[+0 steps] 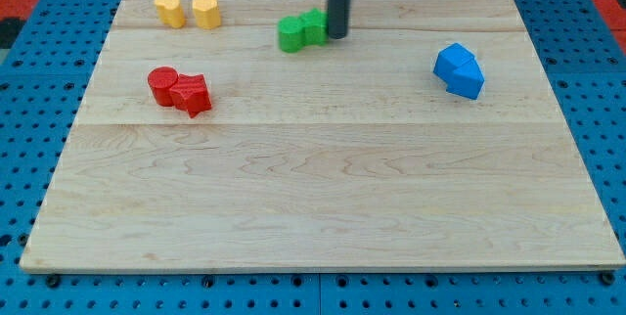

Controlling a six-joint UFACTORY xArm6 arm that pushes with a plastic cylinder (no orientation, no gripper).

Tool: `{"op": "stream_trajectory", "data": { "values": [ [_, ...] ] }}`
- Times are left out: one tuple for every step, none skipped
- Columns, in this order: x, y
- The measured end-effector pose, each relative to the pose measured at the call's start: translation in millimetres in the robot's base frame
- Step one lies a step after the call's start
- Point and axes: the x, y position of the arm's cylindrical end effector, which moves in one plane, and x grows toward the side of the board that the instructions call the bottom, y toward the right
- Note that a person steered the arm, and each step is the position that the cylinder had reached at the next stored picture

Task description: Push the green blocks into the yellow hexagon

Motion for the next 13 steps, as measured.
{"op": "stream_trajectory", "data": {
  "values": [
    [0.0,-70.1],
    [0.4,-115.1],
    [13.9,-119.0],
    [35.2,-101.3],
    [33.7,-136.2],
    [33.7,-172.8],
    [56.1,-182.0],
    [19.8,-207.9],
    [2.8,-196.2],
    [4.0,-193.6],
    [7.0,-193.6],
    [15.4,-193.6],
    [15.4,-186.9]
  ]
}}
